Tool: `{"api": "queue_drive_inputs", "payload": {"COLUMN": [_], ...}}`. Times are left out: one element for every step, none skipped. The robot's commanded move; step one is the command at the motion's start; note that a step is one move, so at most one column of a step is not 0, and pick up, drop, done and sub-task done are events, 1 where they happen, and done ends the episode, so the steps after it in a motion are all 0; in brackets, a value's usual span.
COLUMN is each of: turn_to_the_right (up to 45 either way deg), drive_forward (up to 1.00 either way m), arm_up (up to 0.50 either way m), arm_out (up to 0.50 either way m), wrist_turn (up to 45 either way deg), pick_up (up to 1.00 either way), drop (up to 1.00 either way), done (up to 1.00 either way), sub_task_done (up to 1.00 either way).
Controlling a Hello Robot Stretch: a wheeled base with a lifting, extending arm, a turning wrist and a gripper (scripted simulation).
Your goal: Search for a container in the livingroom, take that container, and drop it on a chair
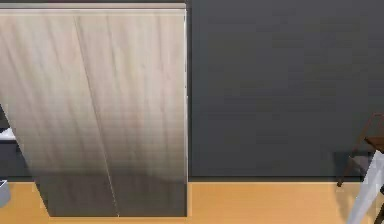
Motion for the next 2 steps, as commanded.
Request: {"api": "queue_drive_inputs", "payload": {"turn_to_the_right": [45.0,42.0], "drive_forward": [0.00,0.00], "arm_up": [0.00,0.00], "arm_out": [0.00,0.00], "wrist_turn": [0.0,0.0], "pick_up": [0.00,0.00], "drop": [0.00,0.00], "done": [0.00,0.00], "sub_task_done": [0.00,0.00]}}
